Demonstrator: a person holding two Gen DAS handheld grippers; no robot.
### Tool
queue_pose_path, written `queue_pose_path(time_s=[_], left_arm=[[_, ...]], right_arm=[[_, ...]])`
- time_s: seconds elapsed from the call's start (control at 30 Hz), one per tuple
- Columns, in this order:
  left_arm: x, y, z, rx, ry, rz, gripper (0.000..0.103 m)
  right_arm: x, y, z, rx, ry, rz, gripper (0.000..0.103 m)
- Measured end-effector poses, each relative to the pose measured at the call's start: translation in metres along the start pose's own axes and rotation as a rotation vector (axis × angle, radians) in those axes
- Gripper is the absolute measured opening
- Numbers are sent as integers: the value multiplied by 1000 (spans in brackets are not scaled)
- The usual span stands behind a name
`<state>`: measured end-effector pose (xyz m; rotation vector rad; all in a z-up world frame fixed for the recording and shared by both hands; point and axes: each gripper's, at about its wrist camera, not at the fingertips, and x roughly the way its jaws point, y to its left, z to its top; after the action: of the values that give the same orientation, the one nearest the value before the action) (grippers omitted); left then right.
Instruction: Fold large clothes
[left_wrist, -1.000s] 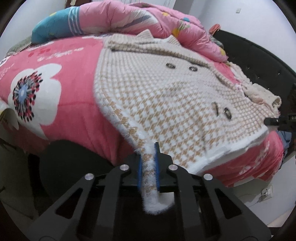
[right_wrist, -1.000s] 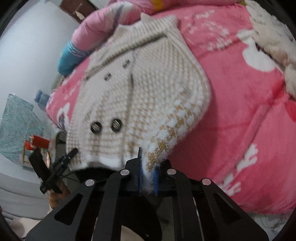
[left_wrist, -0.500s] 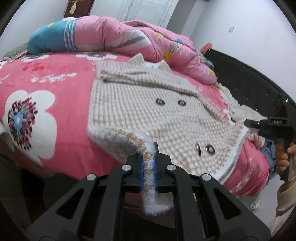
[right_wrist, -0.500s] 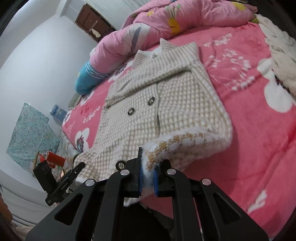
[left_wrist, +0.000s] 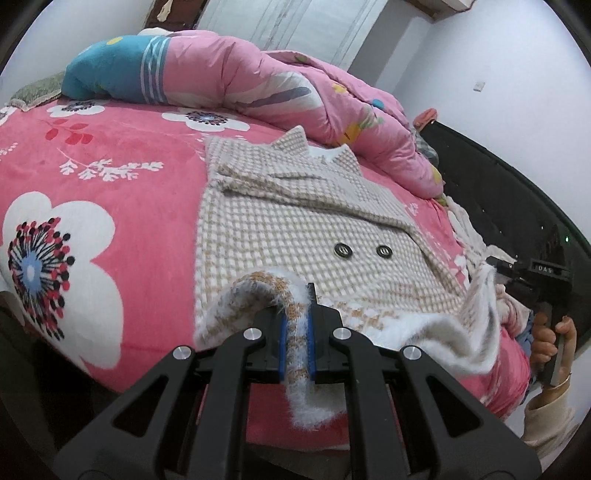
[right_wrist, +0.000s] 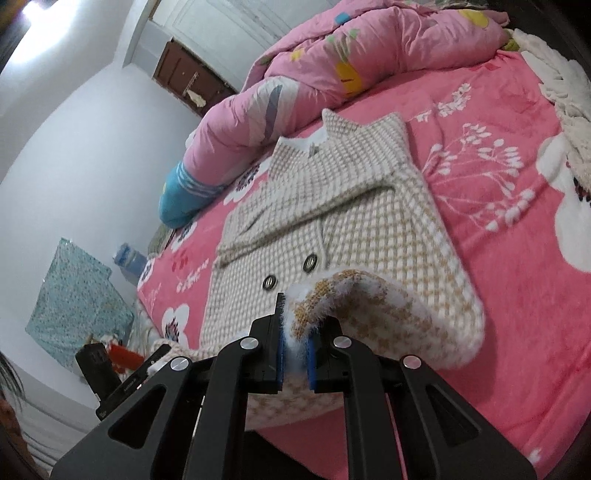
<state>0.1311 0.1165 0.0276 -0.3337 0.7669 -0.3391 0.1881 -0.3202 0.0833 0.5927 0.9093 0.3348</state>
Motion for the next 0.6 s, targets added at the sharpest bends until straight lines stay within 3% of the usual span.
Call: queue_pose_path(time_s=[0.43, 0.6], left_arm=[[52, 29, 48, -64, 40, 17, 8], [82, 39, 63, -85, 74, 18, 13]], right_arm=[[25, -28, 48, 70, -74, -16, 9], [40, -46, 59, 105, -88, -70, 9]])
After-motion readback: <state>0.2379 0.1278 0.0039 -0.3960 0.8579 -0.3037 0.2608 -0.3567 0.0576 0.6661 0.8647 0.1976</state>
